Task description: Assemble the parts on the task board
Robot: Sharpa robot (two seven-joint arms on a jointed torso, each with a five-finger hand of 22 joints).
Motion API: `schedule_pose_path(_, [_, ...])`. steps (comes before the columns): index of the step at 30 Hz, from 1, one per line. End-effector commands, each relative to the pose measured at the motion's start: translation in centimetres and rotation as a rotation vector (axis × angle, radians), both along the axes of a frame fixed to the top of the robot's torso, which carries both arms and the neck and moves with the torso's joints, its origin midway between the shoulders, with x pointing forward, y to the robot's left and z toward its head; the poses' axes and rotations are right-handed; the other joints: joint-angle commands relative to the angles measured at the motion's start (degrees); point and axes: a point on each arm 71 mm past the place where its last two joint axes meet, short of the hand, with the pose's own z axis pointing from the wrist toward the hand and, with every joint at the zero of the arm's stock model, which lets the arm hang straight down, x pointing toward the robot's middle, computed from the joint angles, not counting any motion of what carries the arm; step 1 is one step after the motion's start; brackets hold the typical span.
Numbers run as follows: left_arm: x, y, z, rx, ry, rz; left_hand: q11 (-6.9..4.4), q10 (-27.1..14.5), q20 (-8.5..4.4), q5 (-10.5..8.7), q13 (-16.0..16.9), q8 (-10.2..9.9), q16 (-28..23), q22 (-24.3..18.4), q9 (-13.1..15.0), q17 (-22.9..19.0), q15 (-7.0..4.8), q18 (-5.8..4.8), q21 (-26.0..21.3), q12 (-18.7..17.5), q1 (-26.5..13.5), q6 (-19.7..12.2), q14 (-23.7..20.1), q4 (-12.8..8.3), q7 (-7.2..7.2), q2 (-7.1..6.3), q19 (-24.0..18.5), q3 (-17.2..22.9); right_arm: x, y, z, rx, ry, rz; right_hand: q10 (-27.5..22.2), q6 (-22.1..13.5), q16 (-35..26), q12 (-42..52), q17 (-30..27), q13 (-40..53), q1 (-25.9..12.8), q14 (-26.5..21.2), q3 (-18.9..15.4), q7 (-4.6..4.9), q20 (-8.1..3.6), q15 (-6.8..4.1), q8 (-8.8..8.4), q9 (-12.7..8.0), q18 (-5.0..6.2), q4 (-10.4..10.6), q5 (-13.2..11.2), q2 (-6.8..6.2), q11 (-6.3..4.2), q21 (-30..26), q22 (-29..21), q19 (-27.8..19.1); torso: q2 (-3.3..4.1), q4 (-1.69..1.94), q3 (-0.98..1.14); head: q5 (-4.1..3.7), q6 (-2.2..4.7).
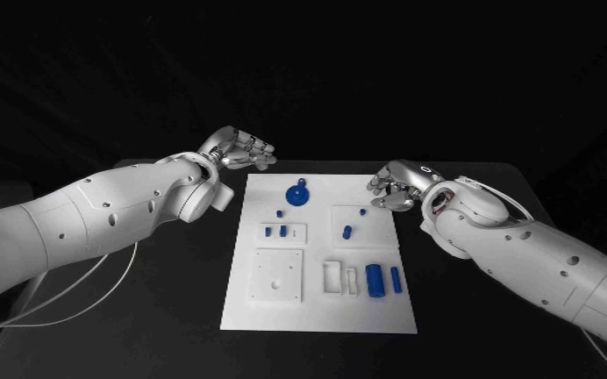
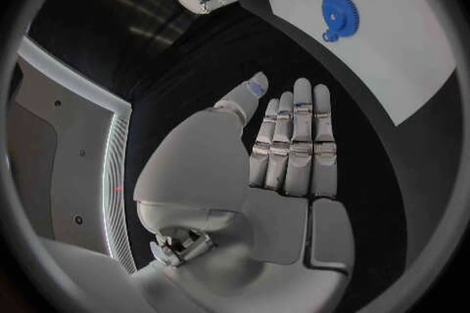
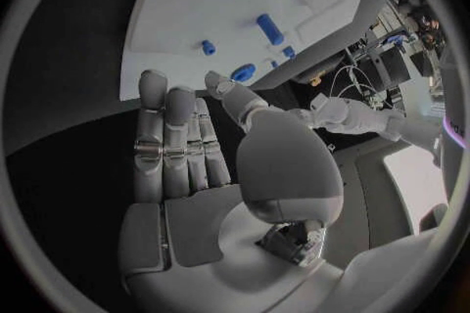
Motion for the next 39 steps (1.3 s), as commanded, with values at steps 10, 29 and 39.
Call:
schedule_pose_path(10, [-0.2, -0.6, 0.5, -0.126, -0.011, -0.022, 0.29, -1.29, 0.02, 0.91, -0.02, -0.07, -5.74, -8.88, 0.04, 1.75, 0.22, -1.10, 0.26, -0.02, -0.48, -0.59, 1.91, -0.04, 0.10, 0.50, 1.17, -1.07, -0.5, 1.6, -1.6, -0.107, -0.009, 0.025, -1.00, -0.31, -0.46, -0.17, -0.38, -0.06, 0.57, 0.51, -0.70, 0.06, -0.04, 0.24, -0.20, 0.01, 0.52, 1.56, -1.45, -1.07, 0.21, -0.51, -0.42, 2.11, 0.00, 0.02, 0.00, 0.07, -0.02])
schedule_pose_path(29, [-0.3, -1.0, 0.5, -0.129, -0.001, -0.023, 0.35, -1.44, 0.09, 0.64, -0.02, -0.03, -7.03, -13.71, 0.06, 2.60, 0.33, -1.20, 0.45, -0.01, -0.64, -0.80, 2.13, -0.16, 0.10, 0.65, 1.93, -1.53, -0.9, 2.6, -4.0, -0.156, 0.046, 0.047, 0.59, 0.47, -0.27, -0.15, -0.41, -0.04, 0.84, 0.51, 1.78, 0.00, -0.17, 0.11, -0.19, 0.04, 0.49, 1.92, -1.76, -0.56, -0.22, 0.21, -0.84, 2.03, -0.01, 0.02, -0.06, 0.35, -0.22])
schedule_pose_path(39, [-0.3, -1.0, 0.5, -0.130, 0.001, -0.025, 0.36, -1.47, 0.12, 0.52, -0.01, -0.07, -7.10, -13.96, 0.05, 2.61, 0.37, -1.23, 0.46, -0.01, -0.69, -0.71, 2.06, -0.17, 0.09, 0.64, 1.90, -1.59, -1.0, 2.9, -4.6, -0.167, 0.050, 0.051, 2.15, 1.96, -0.20, -0.10, -0.31, -0.01, 0.26, 0.53, 5.51, -0.38, -0.49, -0.32, -0.16, 0.09, 0.20, 2.85, -4.48, 0.38, -0.76, 0.89, -0.61, 2.02, -0.01, -0.03, -0.03, 0.51, -0.32])
